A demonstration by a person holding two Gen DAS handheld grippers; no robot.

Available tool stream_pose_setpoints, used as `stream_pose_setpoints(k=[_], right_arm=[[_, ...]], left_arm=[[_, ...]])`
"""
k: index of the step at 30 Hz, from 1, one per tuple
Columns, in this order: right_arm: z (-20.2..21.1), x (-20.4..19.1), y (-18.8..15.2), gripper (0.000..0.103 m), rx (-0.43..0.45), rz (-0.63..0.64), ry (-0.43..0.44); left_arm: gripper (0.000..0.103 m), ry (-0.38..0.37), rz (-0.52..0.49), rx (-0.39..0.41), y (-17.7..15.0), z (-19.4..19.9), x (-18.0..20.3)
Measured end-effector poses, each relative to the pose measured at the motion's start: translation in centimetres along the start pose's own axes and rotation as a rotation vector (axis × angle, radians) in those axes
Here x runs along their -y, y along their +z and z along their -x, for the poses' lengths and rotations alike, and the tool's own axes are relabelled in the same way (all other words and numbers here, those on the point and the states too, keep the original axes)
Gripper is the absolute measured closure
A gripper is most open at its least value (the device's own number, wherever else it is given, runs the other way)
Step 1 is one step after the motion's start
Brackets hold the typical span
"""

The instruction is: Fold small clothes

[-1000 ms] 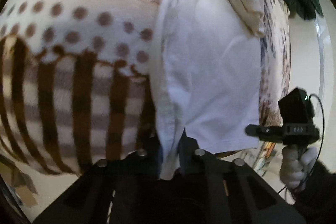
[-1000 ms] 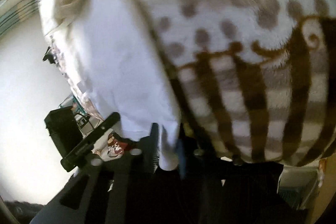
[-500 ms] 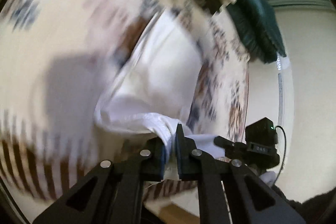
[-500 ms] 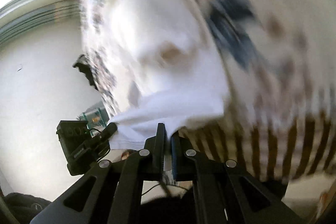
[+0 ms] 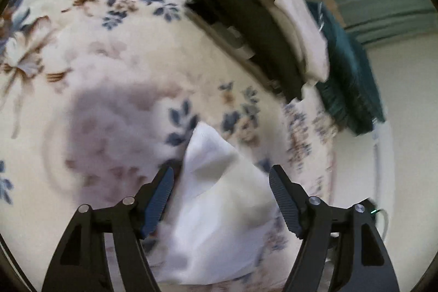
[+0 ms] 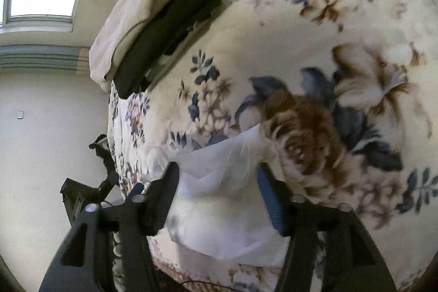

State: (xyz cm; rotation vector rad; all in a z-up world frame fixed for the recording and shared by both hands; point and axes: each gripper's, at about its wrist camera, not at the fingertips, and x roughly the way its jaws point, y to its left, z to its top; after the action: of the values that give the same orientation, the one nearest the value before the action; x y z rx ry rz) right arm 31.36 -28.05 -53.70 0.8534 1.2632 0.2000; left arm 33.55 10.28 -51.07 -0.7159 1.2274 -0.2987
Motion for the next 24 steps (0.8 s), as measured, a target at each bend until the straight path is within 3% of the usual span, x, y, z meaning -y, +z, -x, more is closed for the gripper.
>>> stream_pose_setpoints(k=[4,8,9,10,11,12,13,14,17,20,21,22,24], right_arm=[[-1.7,2.5,-0.3,0.041,-0.059,-0.011,-0.073],[-4.9,3.8,0.7,0.041,-0.108,-0.067,-0.086],[-5.7,3.9,1.2,0.041,-0.116,-0.081,-0.075],[-6.6,3.9,1.9,0.041,-0.123,-0.099,-0.058],[-7.2,3.7,2.4,0.045,-0.118,-0.1,-0.047],[-7.5,3.4,2.8,0.077,-0.103,-0.092,-0.035],[-7.9,2.8,3.4,0.097,-0.091,-0.08,-0.043],[-7.9,2.4,3.8,0.098,-0.076,-0.077,-0.047],[-7.8,1.5,4.7,0.098,-0.023,-0.051,-0.112],[-7.8,1.4,4.5,0.094,-0.055,-0.036,-0.156],[-7.3,1.6,4.1,0.089,-0.078,-0.035,-0.148],[-6.7,1.8,3.4,0.079,-0.091,-0.033,-0.14],[-5.4,2.2,2.0,0.059,-0.107,-0.03,-0.126]], left_arm=[[0.033,0.03,-0.029,-0.103,-0.7,-2.9,-0.7],[0.035,0.051,-0.089,-0.182,0.1,-7.7,-0.1],[0.041,0.044,-0.101,-0.185,0.2,-8.0,0.1],[0.077,0.034,-0.115,-0.178,0.5,-8.4,0.5],[0.087,0.031,-0.136,-0.181,1.0,-8.9,0.8],[0.087,0.034,-0.142,-0.181,1.2,-8.8,1.0],[0.092,0.025,-0.144,-0.169,1.5,-8.7,0.9],[0.093,0.019,-0.138,-0.151,1.9,-8.4,0.5],[0.093,-0.007,-0.076,-0.163,2.9,-7.7,-1.2],[0.09,-0.026,-0.007,-0.185,2.8,-5.6,-2.6],[0.083,-0.039,-0.004,-0.176,2.5,-4.7,-2.9],[0.071,-0.052,-0.006,-0.167,1.7,-3.5,-3.1],[0.057,-0.048,-0.028,-0.168,-0.8,-1.0,-3.6]])
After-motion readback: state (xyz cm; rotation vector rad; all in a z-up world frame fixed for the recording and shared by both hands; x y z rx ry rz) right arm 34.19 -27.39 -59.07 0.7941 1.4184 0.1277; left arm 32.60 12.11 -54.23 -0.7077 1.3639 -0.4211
